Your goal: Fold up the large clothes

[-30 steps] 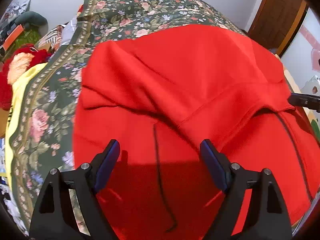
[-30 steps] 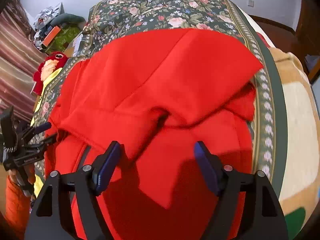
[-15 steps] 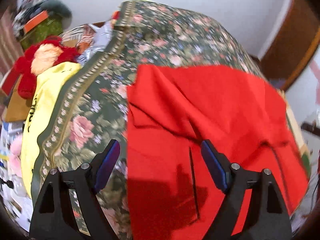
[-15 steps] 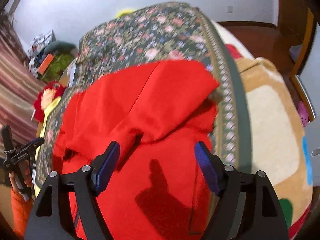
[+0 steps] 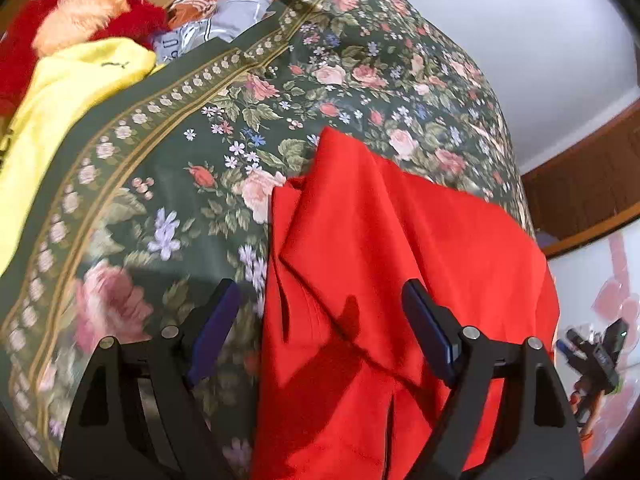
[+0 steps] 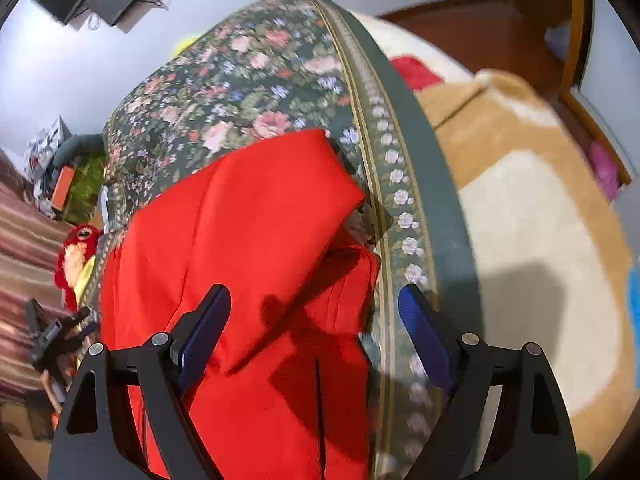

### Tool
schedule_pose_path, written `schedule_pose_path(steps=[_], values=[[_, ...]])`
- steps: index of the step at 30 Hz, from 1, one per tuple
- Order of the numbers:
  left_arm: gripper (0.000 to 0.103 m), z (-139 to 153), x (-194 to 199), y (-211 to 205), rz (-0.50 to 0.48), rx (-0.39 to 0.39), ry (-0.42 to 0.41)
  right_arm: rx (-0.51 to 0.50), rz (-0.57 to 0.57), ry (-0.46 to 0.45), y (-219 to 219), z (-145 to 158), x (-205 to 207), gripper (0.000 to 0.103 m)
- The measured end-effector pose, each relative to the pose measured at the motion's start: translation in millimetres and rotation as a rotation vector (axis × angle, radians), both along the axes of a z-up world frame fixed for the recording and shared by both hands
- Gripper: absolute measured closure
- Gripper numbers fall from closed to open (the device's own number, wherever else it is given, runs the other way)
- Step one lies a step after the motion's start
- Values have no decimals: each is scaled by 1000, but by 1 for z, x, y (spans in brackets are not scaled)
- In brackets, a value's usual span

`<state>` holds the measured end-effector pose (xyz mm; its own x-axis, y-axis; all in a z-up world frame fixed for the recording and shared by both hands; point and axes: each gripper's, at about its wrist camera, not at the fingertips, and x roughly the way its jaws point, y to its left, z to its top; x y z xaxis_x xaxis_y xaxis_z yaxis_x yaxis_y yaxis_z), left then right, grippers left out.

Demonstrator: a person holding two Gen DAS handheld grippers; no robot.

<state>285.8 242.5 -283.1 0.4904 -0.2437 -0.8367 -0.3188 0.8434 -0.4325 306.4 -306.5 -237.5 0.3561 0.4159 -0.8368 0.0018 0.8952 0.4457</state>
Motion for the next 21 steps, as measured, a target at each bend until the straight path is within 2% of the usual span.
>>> schedule_pose_path(steps=[4, 10, 13, 15, 16, 17, 18, 19, 20, 21], values=[[20, -20, 19, 5, -16, -78, 10, 94, -26, 72, -3, -28, 23, 19], [20, -36, 45, -5, -78, -122, -2, 224, -50, 34, 4, -38, 47, 17], [20, -42, 55, -6, -78, -120, -1, 219, -51, 21, 11, -39, 55, 17], [20, -43, 60, -5, -56, -134, 1, 196, -11, 16, 22, -37, 59, 24], [27, -43, 62, -4, -36, -131, 10, 164, 0, 14, 27, -35, 60, 27], [41, -43, 63, -4, -19, -117, 23, 132, 15, 10, 32, -33, 61, 40], [50, -43, 65, -5, -17, -111, 32, 121, 32, 9, 34, -33, 62, 57], [74, -45, 65, -6, -21, -120, 41, 129, 47, 17, 37, -33, 61, 63], [86, -49, 66, -6, -26, -141, 57, 140, 54, 23, 37, -32, 61, 70], [89, -52, 65, -8, -24, -155, 66, 141, 60, 22, 37, -31, 62, 76]])
